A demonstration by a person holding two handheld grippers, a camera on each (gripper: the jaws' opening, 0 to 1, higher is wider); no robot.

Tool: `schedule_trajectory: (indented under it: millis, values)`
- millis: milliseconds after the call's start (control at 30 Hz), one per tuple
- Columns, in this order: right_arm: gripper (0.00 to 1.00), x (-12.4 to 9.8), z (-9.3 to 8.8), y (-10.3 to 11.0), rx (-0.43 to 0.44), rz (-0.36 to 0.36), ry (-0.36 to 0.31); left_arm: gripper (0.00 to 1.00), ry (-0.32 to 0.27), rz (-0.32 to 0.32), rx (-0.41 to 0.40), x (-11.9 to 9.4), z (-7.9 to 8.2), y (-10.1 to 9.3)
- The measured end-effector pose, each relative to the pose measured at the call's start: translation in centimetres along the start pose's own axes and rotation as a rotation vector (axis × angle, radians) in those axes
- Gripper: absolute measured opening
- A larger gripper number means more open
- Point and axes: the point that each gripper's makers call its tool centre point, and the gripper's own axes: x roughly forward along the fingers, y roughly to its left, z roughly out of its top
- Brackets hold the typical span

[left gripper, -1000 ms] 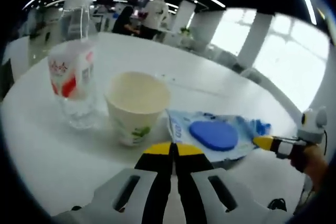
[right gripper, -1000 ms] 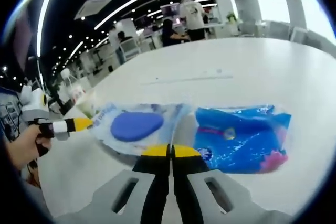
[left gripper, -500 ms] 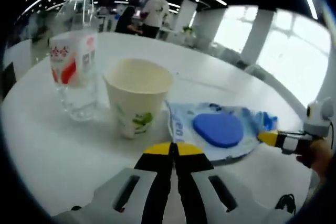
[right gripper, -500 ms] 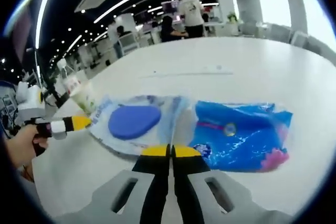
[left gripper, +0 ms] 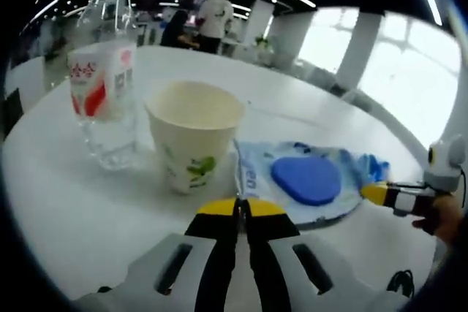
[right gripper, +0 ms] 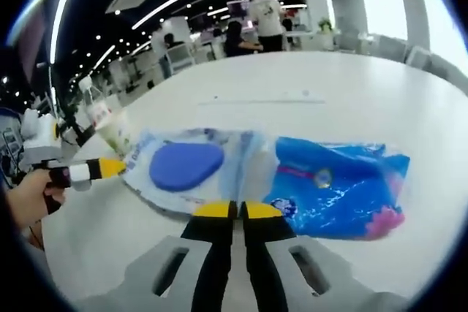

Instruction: Arrange the tabletop items into an orderly group along one side of the table until the central work area is clear of visible clutter.

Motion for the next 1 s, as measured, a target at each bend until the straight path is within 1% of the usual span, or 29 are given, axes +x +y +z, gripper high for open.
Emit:
schedule_trajectory:
  millis: [67,100,167,200,233,300,367,400,433,467,500,567,733,800,900,933,967,1000]
  values:
    - [0.15,-0.4,0.3,0.3,0.008,0.005,-0.009,0.11,-0.001,0.019,0.024,-0.1,0.0,0.4]
    - [0.17,-0.5,0.4,0.3,0.009,0.003,-0.013,0.14,-0.003,0.021,0.019,-0.2,0.0,0.4]
    - [0.2,-1.0,0.8,0.4,0.013,0.003,-0.03,0.17,-0.025,0.024,-0.001,-0.7,0.4,0.6]
    - [0.23,-1.2,1.1,0.4,0.021,-0.002,-0.04,0.18,-0.037,0.016,0.01,-1.0,0.7,0.4]
    - [0.26,-1.4,1.2,0.4,0.024,-0.003,-0.045,0.21,-0.037,0.016,0.013,-1.0,0.8,0.4]
    - [0.3,-2.1,2.1,0.4,0.035,0.001,-0.085,0.25,-0.028,0.019,0.017,-1.5,0.7,0.5]
    - [0.33,-2.7,2.6,0.3,0.034,-0.004,-0.101,0.27,-0.034,0.02,0.017,-1.9,0.9,0.6]
    - [0.37,-2.9,2.9,0.1,0.033,-0.011,-0.111,0.29,-0.045,0.02,0.02,-2.2,1.1,0.6]
    - [0.42,-3.2,3.1,-0.1,0.036,-0.021,-0.121,0.32,-0.056,0.018,0.024,-2.4,1.3,0.6]
    - [0.48,-3.6,3.4,-0.7,0.039,-0.052,-0.134,0.34,-0.061,0.021,0.024,-2.7,1.4,0.6]
    - [0.55,-3.8,3.6,-0.9,0.035,-0.059,-0.138,0.38,-0.072,0.019,0.026,-3.0,1.7,0.6]
    - [0.59,-4.3,3.9,-1.6,0.043,-0.075,-0.152,0.41,-0.094,0.016,0.03,-3.3,2.1,0.5]
    - [0.77,-4.9,4.3,-2.9,0.049,-0.086,-0.173,0.55,-0.129,0.017,0.048,-4.0,2.8,0.3]
    - [0.83,-5.2,4.4,-3.3,0.035,-0.095,-0.182,0.61,-0.138,0.018,0.061,-4.2,3.1,0.2]
    - [0.87,-5.6,4.4,-4.0,0.03,-0.106,-0.185,0.69,-0.143,0.015,0.07,-4.6,3.3,0.1]
    - [0.88,-5.6,4.4,-4.4,0.026,-0.113,-0.189,0.71,-0.138,0.011,0.058,-4.6,3.3,0.1]
    - [0.9,-5.7,4.4,-4.6,0.022,-0.119,-0.189,0.73,-0.127,-0.019,0.006,-4.7,3.0,-0.3]
    - [0.91,-5.8,4.4,-5.2,0.021,-0.137,-0.191,0.76,-0.12,-0.029,0.009,-4.7,2.9,-0.4]
